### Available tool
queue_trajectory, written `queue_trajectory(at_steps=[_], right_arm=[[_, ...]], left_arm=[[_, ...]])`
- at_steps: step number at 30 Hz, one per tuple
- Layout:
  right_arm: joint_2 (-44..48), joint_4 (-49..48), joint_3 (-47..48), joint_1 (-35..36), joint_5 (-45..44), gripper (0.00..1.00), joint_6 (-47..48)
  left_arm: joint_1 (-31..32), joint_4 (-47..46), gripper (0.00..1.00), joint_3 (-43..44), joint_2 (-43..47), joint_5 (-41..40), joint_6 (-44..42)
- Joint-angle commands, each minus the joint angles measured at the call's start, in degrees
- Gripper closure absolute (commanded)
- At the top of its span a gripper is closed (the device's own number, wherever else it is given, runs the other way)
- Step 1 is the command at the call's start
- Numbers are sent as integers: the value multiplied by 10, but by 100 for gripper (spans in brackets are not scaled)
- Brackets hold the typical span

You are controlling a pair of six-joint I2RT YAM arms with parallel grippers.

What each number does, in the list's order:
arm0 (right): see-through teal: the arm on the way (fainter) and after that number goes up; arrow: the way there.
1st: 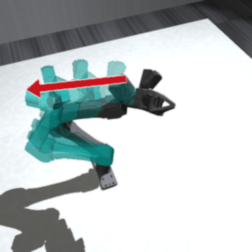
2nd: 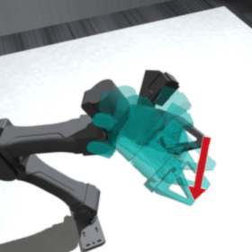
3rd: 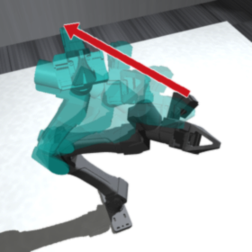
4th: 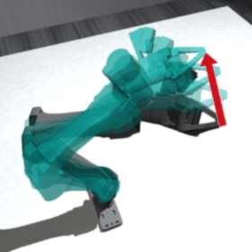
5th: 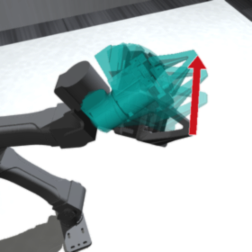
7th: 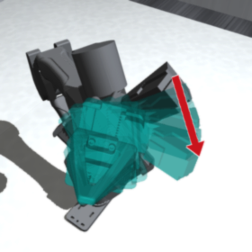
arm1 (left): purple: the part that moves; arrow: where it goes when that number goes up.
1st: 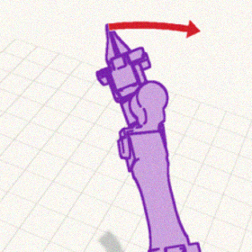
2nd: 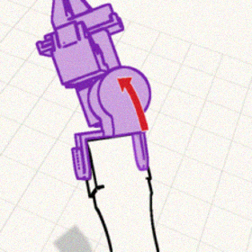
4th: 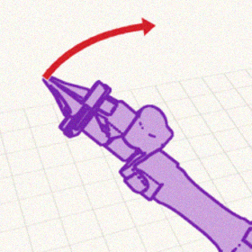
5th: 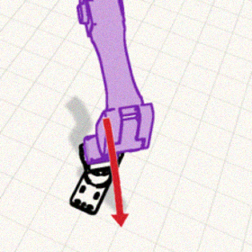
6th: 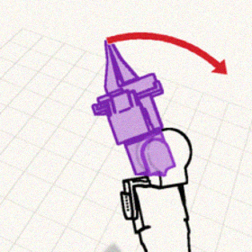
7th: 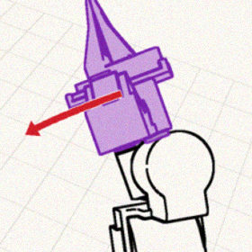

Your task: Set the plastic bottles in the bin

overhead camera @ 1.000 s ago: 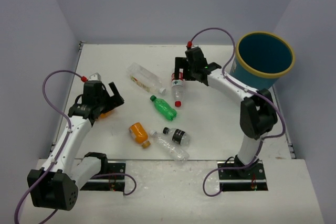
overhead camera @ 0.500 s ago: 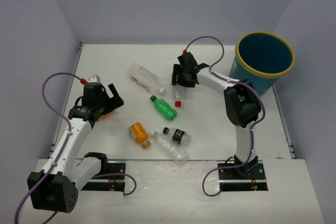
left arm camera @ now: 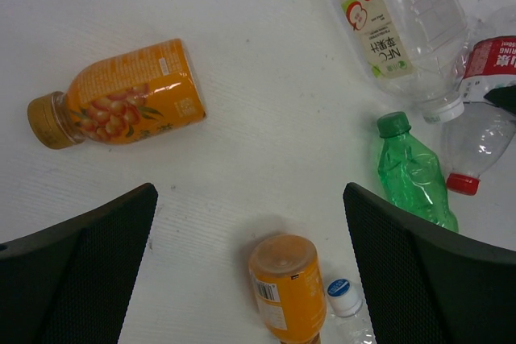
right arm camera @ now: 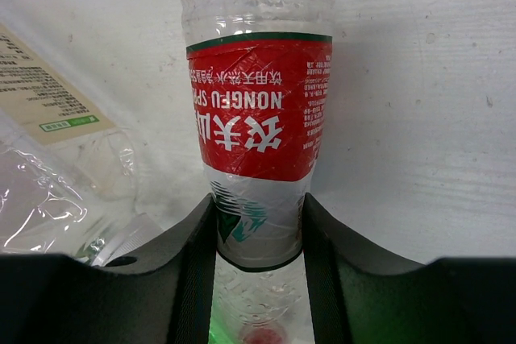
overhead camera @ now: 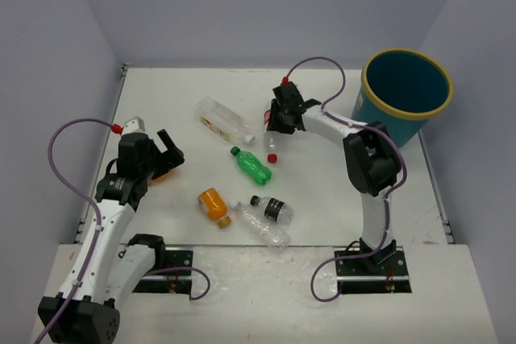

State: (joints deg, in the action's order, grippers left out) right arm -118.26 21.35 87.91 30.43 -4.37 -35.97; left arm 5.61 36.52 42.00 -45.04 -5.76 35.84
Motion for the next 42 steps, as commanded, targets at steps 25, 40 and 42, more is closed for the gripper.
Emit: queue_trajectory(at_steps=[25, 40, 42], right_arm=[[365, -96, 70, -181, -503, 79, 337], [318, -59, 86, -213, -513, 1, 325], [335, -1, 100, -213, -458, 1, 299]], left_arm=[[-4, -8, 0, 17, -13, -5, 3], [-4, 8, 0, 19, -3, -27, 2], [-4, 8, 0, 18, -4, -27, 1]])
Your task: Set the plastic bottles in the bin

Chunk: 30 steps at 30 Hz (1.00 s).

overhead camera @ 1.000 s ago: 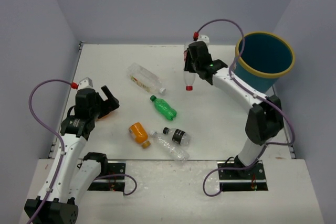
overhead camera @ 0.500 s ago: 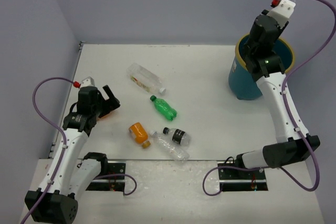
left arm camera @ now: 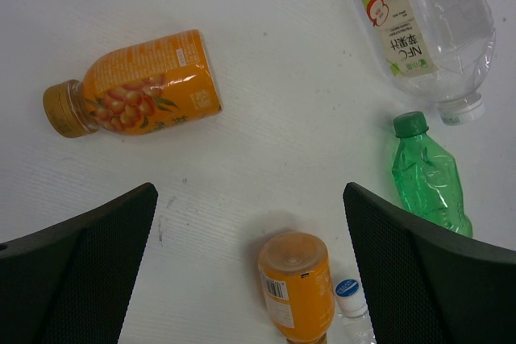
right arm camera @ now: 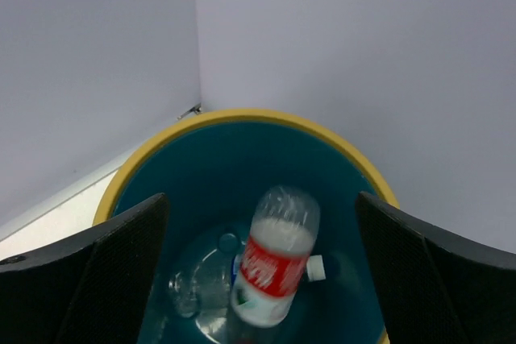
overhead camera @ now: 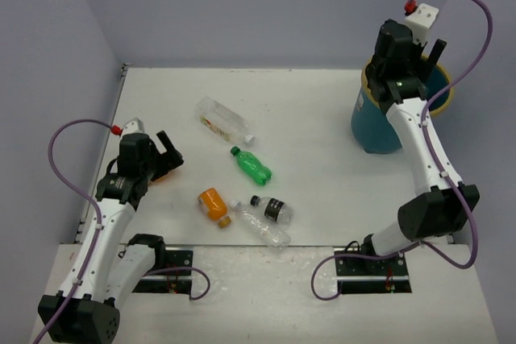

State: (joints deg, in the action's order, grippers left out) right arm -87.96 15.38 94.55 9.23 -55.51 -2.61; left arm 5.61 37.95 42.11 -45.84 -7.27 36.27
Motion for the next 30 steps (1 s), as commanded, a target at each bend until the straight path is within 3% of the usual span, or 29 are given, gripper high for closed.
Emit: queue_trajectory(at_steps=[1, 2, 8, 13, 15, 19, 23, 25, 28, 30], right_arm=[[45, 90, 39, -1, 109, 1, -51], [56, 105, 36, 0, 127, 1, -57], [174, 135, -41, -1, 461, 1, -86], [304, 71, -196, 0, 589, 1, -149], [340, 56, -253, 0, 609, 1, -173], [375, 88, -305, 0, 567, 1, -185], [409, 112, -357, 13, 612, 1, -191], [423, 113, -379, 38, 571, 1, -187], [426, 132, -398, 93, 559, 1, -180], [407, 147, -422, 157, 577, 1, -176]], left_arm=[[-4, -8, 0, 16, 4, -12, -3], [-4, -8, 0, 15, 3, -11, -2], [-4, -7, 0, 17, 0, -7, -1], [-4, -13, 0, -1, -4, 24, 15], [-3, -15, 0, -14, 4, 33, 40], [10, -13, 0, -29, 42, 14, 43], [16, -2, 0, -50, 34, 22, 45], [29, -7, 0, -62, 21, 17, 57], [78, -18, 0, -67, -4, -3, 81], [144, -32, 0, -65, -24, -24, 106]])
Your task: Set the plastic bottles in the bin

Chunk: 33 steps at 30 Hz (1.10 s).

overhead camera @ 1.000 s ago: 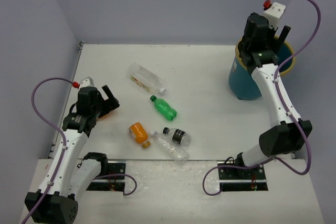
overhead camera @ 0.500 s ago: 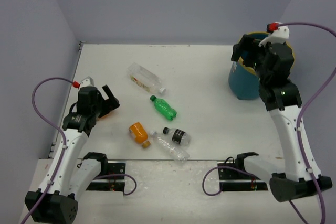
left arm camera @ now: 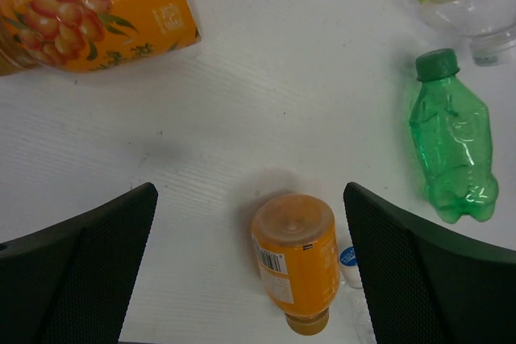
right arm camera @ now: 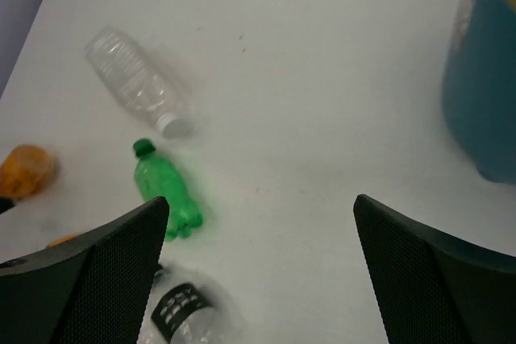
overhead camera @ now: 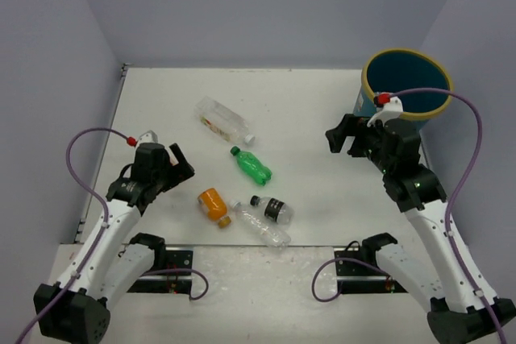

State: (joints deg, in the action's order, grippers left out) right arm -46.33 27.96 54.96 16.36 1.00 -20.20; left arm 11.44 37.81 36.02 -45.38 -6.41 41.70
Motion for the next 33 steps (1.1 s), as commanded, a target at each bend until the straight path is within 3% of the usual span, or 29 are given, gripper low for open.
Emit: queue_trajectory(at_steps=[1, 9, 14, 26, 30, 33], right_arm=[[-21, 17, -38, 107, 26, 1, -4], [-133, -76, -117, 233, 176, 1, -6], [-204, -80, -131, 292, 147, 1, -11], [-355, -91, -119, 307, 72, 3, -44], [-377, -92, -121, 308, 84, 11, -52], [-369, -98, -130, 308, 77, 28, -60]], left_arm=[[96, -34, 0, -1, -36, -35, 54], [109, -45, 0, -22, -60, -33, 58], [111, -45, 0, -27, -56, -33, 47], [110, -34, 0, 0, -53, -52, 24], [110, -20, 0, 5, -48, -67, 22], [110, -25, 0, 0, -46, -68, 26]])
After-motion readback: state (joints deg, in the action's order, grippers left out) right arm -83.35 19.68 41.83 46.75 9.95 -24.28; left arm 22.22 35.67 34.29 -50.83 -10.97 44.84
